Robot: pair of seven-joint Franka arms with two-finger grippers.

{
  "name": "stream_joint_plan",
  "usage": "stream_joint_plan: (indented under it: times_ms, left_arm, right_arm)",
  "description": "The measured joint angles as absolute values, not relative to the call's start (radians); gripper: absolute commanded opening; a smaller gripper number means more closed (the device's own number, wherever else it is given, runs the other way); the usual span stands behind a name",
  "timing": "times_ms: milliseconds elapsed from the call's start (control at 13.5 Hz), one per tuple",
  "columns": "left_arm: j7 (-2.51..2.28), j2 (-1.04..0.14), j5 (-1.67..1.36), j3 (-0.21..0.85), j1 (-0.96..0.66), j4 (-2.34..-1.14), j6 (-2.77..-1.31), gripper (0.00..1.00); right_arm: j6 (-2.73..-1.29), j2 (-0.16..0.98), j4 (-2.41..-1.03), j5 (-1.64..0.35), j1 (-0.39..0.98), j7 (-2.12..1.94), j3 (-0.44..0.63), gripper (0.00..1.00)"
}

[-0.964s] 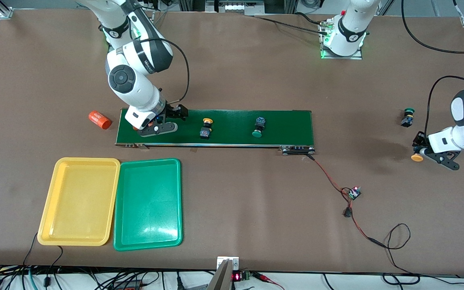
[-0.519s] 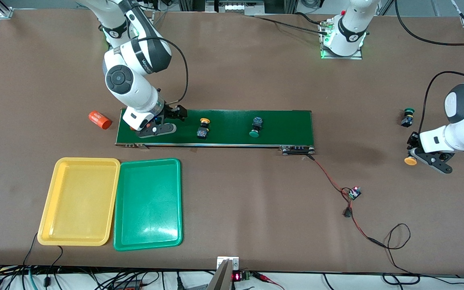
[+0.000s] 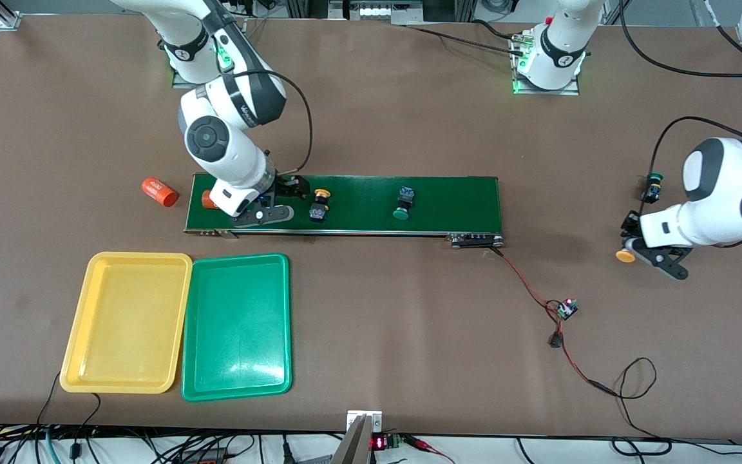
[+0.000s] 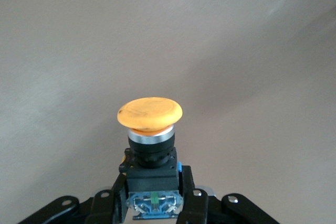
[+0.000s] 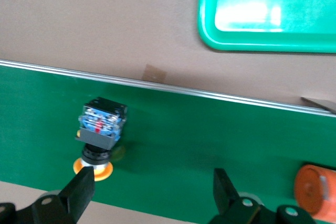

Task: Sort buttons by color to trays
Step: 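Grasp the yellow button on the conveyor with the right gripper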

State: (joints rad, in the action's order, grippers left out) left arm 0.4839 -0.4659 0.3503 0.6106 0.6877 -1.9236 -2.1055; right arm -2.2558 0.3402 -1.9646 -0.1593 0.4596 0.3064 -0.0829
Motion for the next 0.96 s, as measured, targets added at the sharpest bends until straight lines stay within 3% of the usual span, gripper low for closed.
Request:
stream_joint_plan:
  times_ms: [741, 964]
  left_arm:
    - [0.370, -0.450, 0.325, 0.613, 0.606, -1.948, -2.099, 0.00]
    - [0.314, -0.422, 0.285, 0.614, 0.569, -1.979, -2.097, 0.00]
  right_arm:
    - [-2.251, 0.413, -1.907, -0.160, 0.500, 0.362, -0.036, 1.00]
    - [-2.172, 0.415, -1.872, -0.160, 0.502, 0.432, -0.031, 1.00]
